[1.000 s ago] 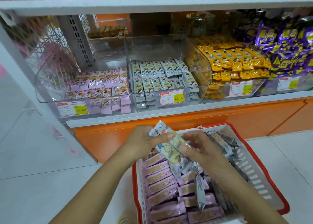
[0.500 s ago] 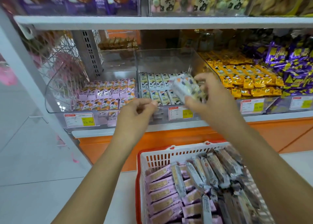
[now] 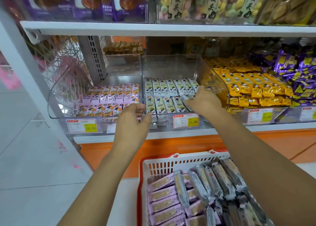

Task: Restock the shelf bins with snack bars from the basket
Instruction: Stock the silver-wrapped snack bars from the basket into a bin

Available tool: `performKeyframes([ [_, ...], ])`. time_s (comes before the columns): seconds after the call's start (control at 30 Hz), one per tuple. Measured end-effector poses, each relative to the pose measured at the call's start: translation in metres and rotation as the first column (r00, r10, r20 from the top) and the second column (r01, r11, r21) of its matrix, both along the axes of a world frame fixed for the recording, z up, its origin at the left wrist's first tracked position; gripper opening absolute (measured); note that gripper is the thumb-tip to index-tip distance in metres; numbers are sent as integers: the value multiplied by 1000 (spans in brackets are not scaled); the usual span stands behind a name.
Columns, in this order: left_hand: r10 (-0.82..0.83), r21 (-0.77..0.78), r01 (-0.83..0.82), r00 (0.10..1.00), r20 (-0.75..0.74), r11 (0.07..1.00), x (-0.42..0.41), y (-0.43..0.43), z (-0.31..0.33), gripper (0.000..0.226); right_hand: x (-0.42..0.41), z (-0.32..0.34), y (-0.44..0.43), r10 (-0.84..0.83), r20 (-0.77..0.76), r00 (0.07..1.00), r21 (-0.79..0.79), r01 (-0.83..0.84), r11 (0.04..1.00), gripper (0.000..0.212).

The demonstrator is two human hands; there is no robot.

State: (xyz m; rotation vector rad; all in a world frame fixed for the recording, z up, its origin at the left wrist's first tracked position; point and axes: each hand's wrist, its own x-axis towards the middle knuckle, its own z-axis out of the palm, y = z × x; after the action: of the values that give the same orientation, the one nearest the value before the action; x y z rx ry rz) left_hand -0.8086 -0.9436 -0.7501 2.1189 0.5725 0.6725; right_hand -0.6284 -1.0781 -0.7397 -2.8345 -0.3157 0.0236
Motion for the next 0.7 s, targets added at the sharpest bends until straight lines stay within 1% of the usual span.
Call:
performKeyframes([
  [0.2,-10,25,10,1000,-1,1000,1,-1,-2,30,1,-3,0,46,-51,998,-100,-51,994,70],
  [0.37,-24,19,24,1000,4,1000,1,-1,-8,30,3,-1,-5,64,-98,993,-24,-67,997,52],
  [0.47,-36,40,36,999,4,999,-2,-2,-12,28,0,3,-10,87,-68,994,-21,-89,996,46],
  [0.53,-46,30,45,999,9,999,-6,-5,-14,23,-5,5,-17,129,-58,990,-11,-130,991,39],
  [0.6,-79,33,79,997,-5,996,-13,-11,-16,14,-14,4,-26,197,7,980,45,-197,979,29],
  [0.63,-113,44,114,993,-29,993,-17,-15,-18,10,-21,1,-31,233,90,968,109,-242,964,25],
  [0.7,-205,67,214,971,-121,974,-25,-24,-25,15,-39,-6,-44,272,330,904,239,-359,902,13],
])
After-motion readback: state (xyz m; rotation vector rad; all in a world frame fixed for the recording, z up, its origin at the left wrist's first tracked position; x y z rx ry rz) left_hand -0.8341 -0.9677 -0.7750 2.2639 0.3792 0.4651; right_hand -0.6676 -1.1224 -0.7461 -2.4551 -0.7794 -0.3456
